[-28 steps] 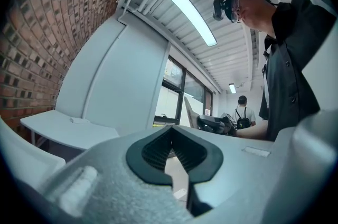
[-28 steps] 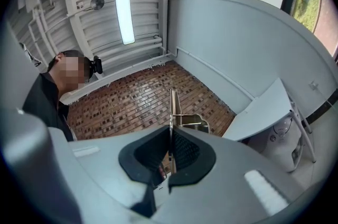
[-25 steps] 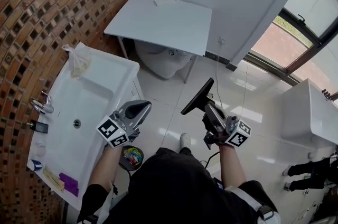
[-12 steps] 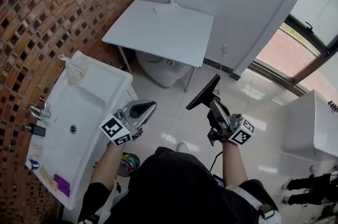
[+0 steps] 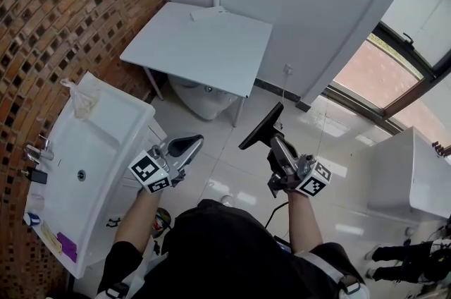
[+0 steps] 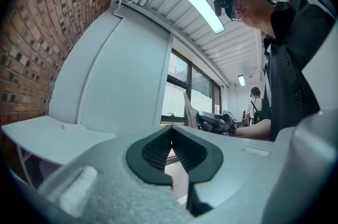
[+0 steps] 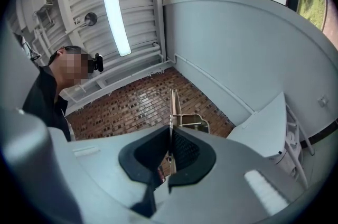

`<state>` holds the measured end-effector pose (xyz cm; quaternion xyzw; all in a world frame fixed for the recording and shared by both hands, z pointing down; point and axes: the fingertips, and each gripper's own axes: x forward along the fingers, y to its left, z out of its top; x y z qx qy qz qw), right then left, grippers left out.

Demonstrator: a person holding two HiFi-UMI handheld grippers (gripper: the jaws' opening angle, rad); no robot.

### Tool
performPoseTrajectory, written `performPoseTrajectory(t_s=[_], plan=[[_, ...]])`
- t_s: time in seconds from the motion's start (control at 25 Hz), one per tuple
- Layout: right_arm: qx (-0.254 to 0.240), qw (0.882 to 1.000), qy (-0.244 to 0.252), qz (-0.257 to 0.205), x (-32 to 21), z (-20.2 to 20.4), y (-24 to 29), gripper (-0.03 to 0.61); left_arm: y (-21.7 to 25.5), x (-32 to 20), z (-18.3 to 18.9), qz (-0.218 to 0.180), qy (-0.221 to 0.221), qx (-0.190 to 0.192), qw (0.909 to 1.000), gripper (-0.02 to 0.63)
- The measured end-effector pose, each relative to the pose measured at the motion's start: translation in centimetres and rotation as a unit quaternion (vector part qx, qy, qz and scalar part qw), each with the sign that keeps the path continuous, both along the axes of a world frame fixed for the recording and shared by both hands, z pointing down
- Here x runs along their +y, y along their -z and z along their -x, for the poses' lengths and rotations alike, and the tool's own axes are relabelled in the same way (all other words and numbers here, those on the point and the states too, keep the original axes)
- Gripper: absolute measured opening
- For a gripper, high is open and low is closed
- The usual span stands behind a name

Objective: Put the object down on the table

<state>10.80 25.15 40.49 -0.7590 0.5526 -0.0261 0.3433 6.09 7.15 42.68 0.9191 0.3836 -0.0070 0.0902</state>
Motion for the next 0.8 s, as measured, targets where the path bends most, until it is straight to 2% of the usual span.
performPoseTrajectory(t_s=[0.16,0.32,0.52,0.8], plan=[[-0.005,1.0,-0.006,0.018,3.2,-1.3,-0.9,0.008,0.0,2.7,-1.3,0.002,-0.005,-0.002,1.0,0.0],[-0.008,1.0,-0.014,0.024,4.6,-2.9,-1.6,0.008,-0.3,3.2,-2.6,0.013,0.002,-0.005,0.9999,0.0],[-0.027,0.999,-0.012,-0.012,4.6,-4.9,-1.8,0.008,-1.2,2.2,-4.5,0.01,0.004,-0.015,0.9998,0.0],[-0.014,1.0,-0.027,0.006,2.4,-8.4,-1.3,0.008,-1.1,-0.1,-9.1,0.013,-0.014,-0.004,0.9998,0.0]])
